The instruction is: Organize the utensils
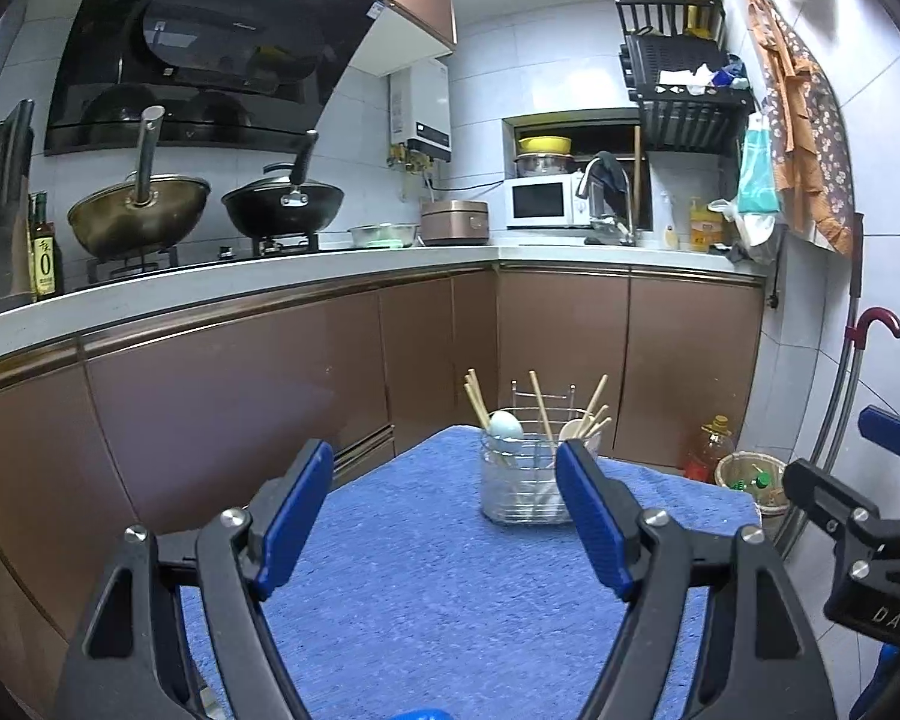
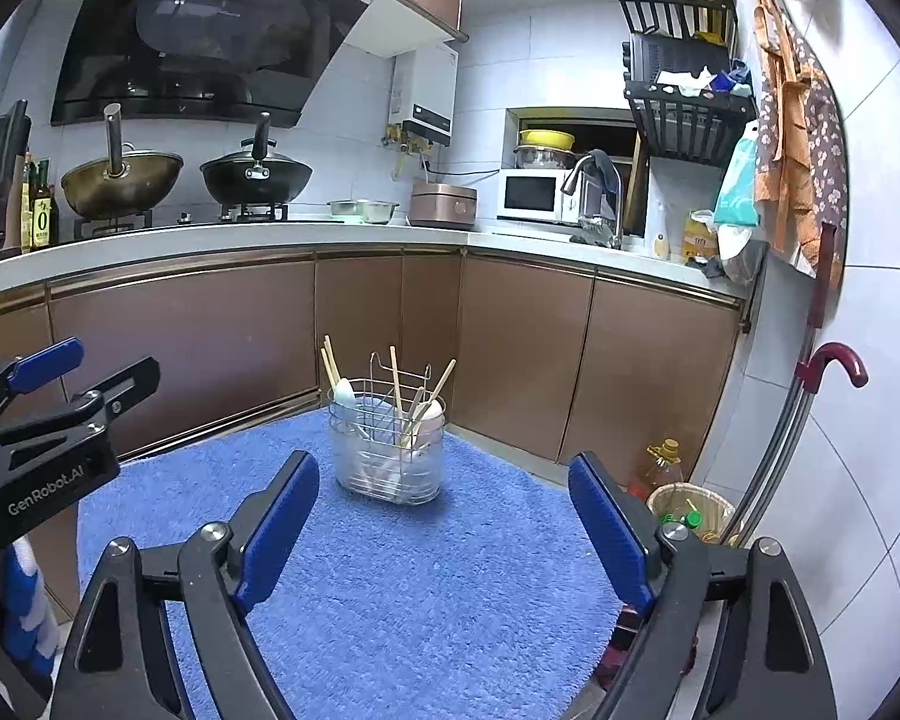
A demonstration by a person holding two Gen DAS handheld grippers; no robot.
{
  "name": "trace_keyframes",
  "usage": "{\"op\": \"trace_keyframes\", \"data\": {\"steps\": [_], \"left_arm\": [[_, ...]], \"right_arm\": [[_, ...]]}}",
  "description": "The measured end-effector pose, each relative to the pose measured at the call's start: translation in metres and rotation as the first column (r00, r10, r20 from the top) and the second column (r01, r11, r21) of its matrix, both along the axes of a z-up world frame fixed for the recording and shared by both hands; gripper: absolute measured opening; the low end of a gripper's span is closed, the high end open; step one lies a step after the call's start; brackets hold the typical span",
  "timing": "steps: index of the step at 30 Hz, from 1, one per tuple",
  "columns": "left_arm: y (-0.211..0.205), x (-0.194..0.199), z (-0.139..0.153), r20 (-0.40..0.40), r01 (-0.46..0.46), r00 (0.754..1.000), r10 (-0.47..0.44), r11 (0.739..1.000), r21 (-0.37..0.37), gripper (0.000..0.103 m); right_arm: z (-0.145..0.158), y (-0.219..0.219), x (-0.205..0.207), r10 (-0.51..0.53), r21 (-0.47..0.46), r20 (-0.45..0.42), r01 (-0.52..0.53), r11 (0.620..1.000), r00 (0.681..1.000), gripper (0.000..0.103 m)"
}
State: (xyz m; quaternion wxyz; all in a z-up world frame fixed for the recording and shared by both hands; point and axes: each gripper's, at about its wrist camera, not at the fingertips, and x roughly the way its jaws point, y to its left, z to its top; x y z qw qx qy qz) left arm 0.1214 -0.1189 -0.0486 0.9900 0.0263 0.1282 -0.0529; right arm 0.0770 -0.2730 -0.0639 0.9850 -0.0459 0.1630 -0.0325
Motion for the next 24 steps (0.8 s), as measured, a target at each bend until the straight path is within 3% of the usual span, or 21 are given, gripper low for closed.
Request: {"op": "trace_keyframes", "data": {"steps": [15, 24], "left_arm": [[0.018, -0.014, -0.006, -0.011, -0.027, 1.000, 0.027, 1.000, -0.004, 0.075], [0.017, -0.018, -0.008, -0.034, -0.045, 0.998, 0.046, 0.998, 0.035, 0.075]], "right_arm": [[-0.004, 0.013, -0.005, 0.041, -0.013, -0.014, -0.041, 0.999, 0.999, 0.090], [-0.008, 0.007, -0.004, 0.025, 0.003, -0.024, -0.025, 1.000, 0.999, 0.091]]}}
